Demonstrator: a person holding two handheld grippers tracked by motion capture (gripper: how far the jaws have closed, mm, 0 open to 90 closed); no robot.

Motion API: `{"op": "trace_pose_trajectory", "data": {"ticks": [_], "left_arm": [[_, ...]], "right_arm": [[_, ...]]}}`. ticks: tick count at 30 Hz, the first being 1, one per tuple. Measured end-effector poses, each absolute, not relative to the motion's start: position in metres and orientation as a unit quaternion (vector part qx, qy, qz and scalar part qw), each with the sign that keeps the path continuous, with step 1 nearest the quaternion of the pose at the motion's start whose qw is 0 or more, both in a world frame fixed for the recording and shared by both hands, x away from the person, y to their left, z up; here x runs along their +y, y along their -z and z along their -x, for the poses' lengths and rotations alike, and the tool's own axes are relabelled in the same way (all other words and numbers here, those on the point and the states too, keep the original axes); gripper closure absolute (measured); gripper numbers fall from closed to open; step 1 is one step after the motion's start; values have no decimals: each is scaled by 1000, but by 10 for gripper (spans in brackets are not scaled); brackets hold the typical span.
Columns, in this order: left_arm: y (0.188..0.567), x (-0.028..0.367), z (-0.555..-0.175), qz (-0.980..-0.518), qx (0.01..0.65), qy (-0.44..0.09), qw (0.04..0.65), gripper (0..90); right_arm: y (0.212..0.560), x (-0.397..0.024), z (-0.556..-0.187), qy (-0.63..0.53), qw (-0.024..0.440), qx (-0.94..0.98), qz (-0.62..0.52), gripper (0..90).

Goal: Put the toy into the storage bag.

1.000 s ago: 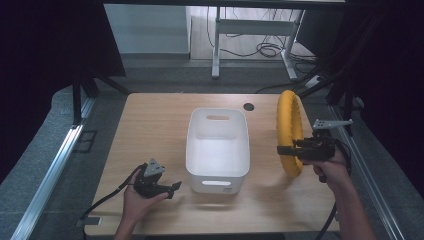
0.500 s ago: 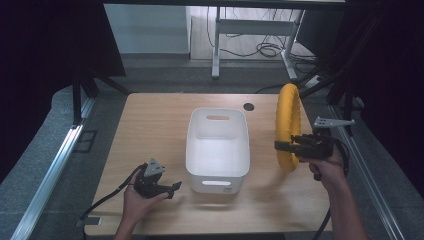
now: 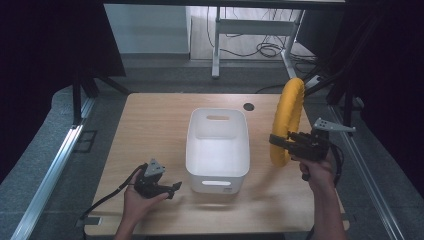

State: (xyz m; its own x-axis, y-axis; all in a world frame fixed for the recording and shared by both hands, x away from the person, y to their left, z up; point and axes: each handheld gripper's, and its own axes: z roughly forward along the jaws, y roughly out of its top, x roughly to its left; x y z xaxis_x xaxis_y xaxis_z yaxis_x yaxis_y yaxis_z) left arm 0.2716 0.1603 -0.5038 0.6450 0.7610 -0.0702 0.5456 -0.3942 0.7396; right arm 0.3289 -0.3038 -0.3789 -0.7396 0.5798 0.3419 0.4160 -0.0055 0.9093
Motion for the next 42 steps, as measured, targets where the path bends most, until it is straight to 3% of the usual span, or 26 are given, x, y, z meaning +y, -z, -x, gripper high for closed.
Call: {"op": "trace_pose_trajectory", "data": {"ticks": [13, 42], "left_arm": [[504, 160, -272, -824, 396, -140, 379, 159], [506, 159, -272, -826, 396, -136, 377, 159]], "right_arm": [[382, -283, -321, -644, 92, 663, -371, 509], [368, -250, -307, -664, 215, 603, -385, 507]]}}
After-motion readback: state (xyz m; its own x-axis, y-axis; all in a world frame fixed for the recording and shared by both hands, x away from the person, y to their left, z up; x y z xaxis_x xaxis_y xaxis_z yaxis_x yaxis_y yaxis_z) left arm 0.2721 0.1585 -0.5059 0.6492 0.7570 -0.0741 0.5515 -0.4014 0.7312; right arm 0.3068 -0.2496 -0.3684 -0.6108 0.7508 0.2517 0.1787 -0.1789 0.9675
